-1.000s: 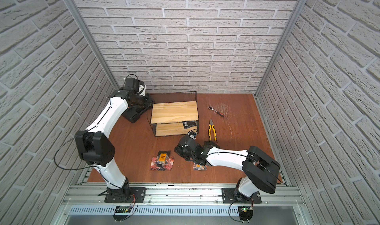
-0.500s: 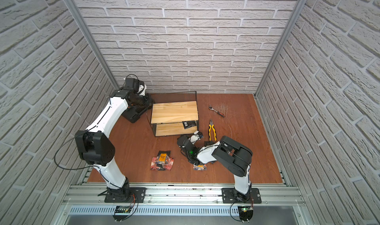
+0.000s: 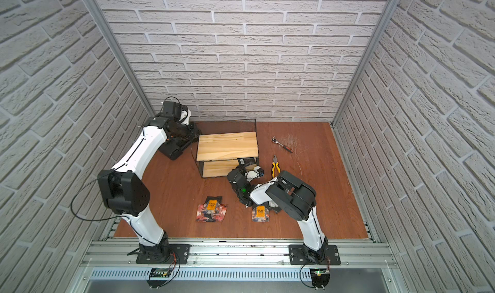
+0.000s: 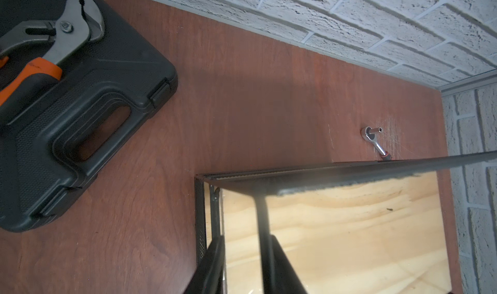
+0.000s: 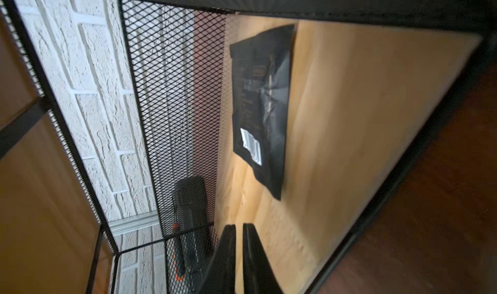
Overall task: Remove the tea bags from the shelf
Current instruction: Pick up the tea bag from the shelf.
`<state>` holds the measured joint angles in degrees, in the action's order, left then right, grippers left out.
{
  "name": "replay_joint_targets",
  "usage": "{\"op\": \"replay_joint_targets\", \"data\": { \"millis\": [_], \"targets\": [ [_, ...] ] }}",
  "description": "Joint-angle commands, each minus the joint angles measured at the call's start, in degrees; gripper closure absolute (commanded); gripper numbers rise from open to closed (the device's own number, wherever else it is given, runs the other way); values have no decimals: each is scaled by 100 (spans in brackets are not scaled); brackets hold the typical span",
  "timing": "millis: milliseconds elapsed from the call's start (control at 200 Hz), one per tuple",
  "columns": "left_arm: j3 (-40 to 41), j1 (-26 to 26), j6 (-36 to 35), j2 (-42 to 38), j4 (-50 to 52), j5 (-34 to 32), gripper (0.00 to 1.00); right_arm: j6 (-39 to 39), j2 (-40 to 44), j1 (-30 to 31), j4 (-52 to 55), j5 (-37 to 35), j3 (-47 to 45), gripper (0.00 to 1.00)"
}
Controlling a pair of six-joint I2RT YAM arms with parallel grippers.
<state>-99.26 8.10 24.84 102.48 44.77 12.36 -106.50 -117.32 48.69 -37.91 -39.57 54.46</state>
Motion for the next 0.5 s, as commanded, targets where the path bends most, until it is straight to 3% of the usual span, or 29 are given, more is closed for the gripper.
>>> {"op": "replay_joint_targets", "data": {
  "millis": [0, 360, 495],
  "targets": [
    [21, -56, -228, 160, 524, -50, 71, -278, -130, -38, -104, -392, 149, 85],
    [47, -70, -267, 194, 519, -34, 71, -197, -568, -70, -1179, -459, 294, 77],
    [4, -72, -277, 220, 525, -24, 71, -47, -591, -78, -1506, -791, 324, 76]
  ]
}}
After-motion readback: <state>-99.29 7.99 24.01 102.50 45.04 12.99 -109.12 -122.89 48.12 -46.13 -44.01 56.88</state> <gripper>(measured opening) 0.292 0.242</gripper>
